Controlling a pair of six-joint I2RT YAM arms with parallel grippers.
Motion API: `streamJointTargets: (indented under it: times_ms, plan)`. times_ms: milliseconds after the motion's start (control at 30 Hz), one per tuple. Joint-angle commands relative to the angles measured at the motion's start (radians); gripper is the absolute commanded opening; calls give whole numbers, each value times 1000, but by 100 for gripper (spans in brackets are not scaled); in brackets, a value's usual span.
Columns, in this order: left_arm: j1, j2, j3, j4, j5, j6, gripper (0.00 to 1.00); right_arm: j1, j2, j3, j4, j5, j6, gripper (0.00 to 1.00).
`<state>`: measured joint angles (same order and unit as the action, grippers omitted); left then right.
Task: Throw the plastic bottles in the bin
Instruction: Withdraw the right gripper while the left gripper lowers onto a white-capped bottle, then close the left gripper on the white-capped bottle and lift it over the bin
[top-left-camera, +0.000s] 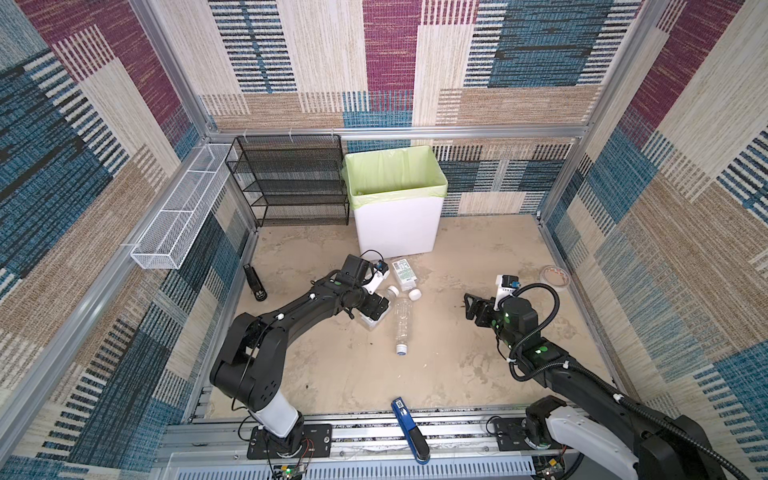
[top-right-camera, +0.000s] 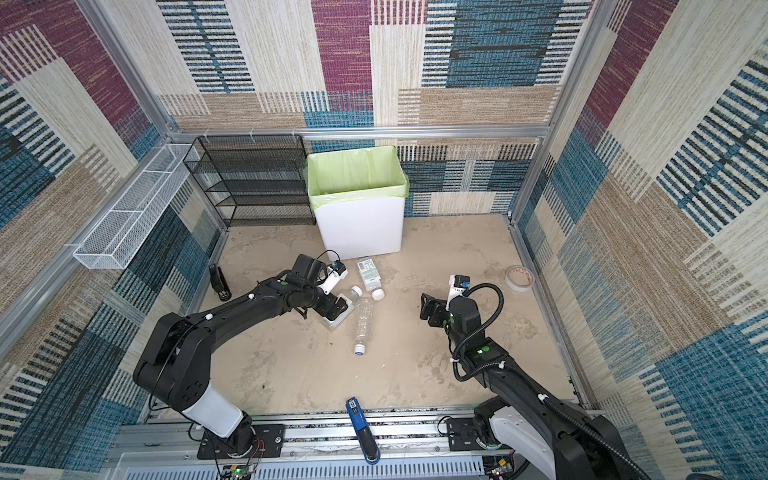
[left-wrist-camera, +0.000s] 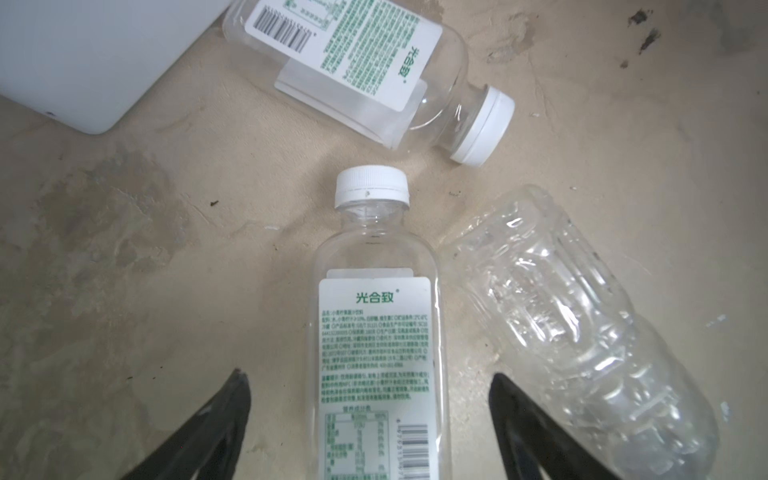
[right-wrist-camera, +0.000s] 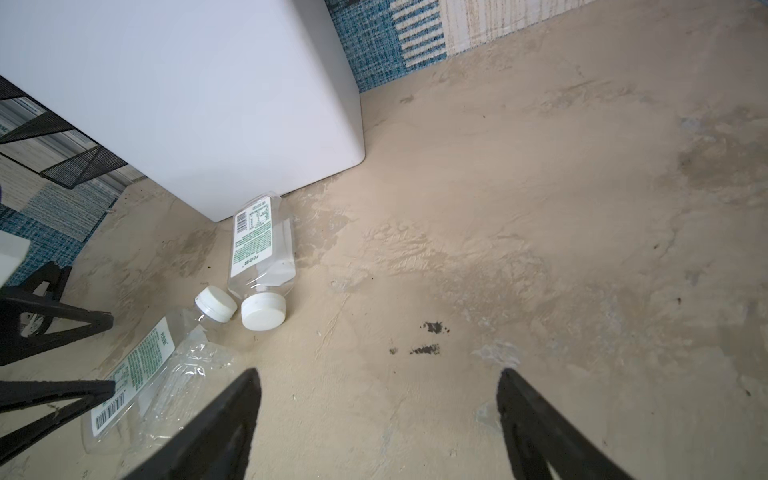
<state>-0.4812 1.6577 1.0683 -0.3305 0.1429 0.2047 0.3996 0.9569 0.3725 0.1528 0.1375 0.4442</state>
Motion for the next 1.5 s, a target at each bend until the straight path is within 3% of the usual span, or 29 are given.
streamJointTargets:
  times_ms: [0,367,567,800,1000,1200,1333,1467]
  plan:
    - [-9,37,25,-32,-35,20,89,-2,22,2,80,-24,8,89]
    - [-23,158,133,-149,-99,18,86,-10,50,-11,110,-24,16,90]
    - [-23,218,188,-207,-123,13,78,-13,51,-15,115,-20,21,90]
    - [-22,169,161,-184,-125,4,66,-16,45,-18,116,-16,21,90]
    - [-22,43,122,-144,-126,-44,61,-17,74,8,110,-23,4,90]
    - [-22,-260,-74,161,-119,-143,58,-19,116,32,115,-35,-6,89]
    - [-22,-475,-253,531,-148,-189,58,-19,156,53,121,-49,-9,89]
    - [-23,-592,-319,855,-160,-183,57,-19,206,97,115,-67,-24,89]
